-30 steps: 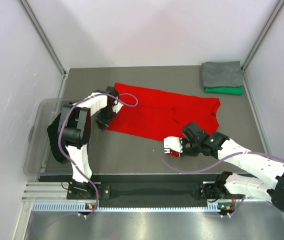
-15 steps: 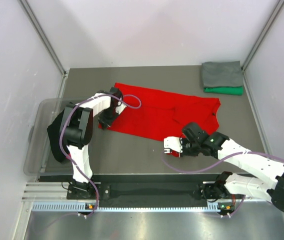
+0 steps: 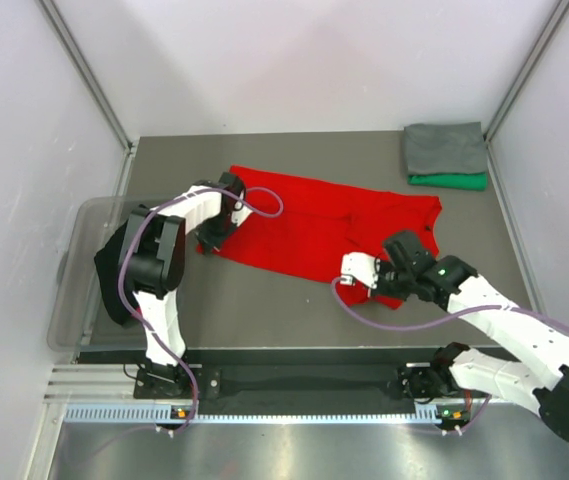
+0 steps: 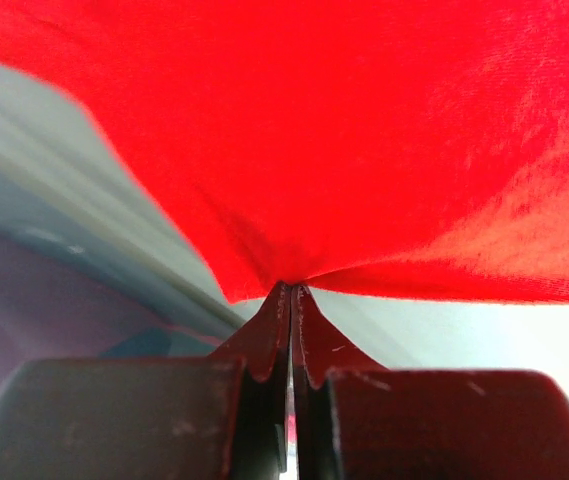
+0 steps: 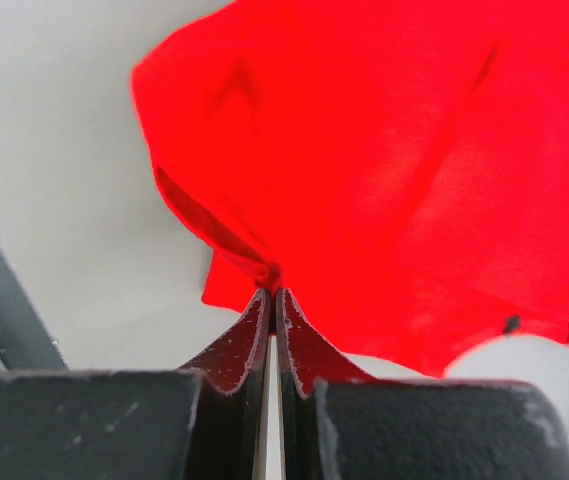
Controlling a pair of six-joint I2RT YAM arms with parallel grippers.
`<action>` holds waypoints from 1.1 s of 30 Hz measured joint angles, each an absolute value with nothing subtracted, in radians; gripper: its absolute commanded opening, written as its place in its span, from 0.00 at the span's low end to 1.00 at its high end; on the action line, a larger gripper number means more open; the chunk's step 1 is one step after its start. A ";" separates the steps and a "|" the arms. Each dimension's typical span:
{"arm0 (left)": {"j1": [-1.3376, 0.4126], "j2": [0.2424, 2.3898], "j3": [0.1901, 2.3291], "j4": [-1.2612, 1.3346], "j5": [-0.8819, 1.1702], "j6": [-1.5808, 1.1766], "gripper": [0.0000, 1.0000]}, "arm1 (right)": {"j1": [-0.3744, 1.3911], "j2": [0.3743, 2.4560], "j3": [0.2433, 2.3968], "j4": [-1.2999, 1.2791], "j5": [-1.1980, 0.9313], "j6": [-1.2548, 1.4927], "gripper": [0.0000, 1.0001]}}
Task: Fold and stack the t-shirts
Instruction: Fold the tshirt
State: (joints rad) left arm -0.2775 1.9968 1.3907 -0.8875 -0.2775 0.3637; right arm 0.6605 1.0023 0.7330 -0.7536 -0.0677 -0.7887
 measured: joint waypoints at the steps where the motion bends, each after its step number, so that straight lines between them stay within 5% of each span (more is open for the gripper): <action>1: -0.278 1.989 1.393 -0.880 -0.282 0.369 0.00 | 0.643 0.995 0.750 -0.758 -0.073 -0.788 0.00; 16: -0.292 1.852 1.501 -0.755 -0.316 0.434 0.00 | 0.471 0.956 0.888 -0.803 -0.102 -0.754 0.00; 33: -0.297 2.012 1.659 -0.675 -0.328 0.498 0.00 | 0.212 1.151 1.022 -0.659 -0.085 -0.717 0.00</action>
State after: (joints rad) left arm -0.2974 2.0117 1.6592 -0.6754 -0.3279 0.4976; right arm 0.2115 1.1515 1.0218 -0.6594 -0.0849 -0.7170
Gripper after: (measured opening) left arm 0.011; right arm 0.009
